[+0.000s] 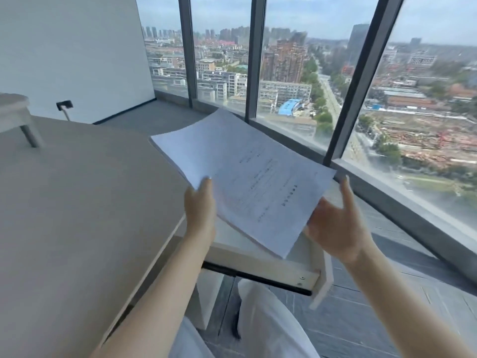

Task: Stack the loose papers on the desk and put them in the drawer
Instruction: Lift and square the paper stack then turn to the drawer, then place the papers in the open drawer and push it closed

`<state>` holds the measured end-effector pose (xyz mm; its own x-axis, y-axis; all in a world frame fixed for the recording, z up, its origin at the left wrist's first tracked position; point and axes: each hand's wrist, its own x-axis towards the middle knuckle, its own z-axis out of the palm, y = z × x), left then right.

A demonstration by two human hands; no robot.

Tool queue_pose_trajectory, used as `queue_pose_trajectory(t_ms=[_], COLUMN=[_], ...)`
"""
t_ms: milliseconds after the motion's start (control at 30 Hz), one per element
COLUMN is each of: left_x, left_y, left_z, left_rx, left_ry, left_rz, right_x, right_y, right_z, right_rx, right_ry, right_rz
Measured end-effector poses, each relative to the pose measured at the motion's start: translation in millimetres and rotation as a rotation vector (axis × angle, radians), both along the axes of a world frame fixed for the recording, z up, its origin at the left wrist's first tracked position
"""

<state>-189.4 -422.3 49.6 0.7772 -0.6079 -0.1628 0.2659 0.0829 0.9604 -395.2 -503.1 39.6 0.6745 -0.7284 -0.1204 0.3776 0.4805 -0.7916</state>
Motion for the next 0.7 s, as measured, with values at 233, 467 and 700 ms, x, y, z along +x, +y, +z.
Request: queue_pose_trajectory(t_ms=[233,467,700], left_x=[-48.6,4.9,28.0], left_y=[-32.6,-50.2,-74.8], left_z=[-46.8,-98.6,-117.7], left_rx=[0.027,0.215,0.358], left_ry=[0.079,0.389,0.576], left_rz=[-0.094,-0.015,-0.173], right_x=[0.6,-15.7,6.6], right_y=[-24.9,-71.2,-111.0], right_z=[-38.9,-59.4,-96.7], right_rx=[0.028,0.001,0.018], right_ry=[0.439,0.664,0.771], right_rz=[-0.473,-0.472,-0.400])
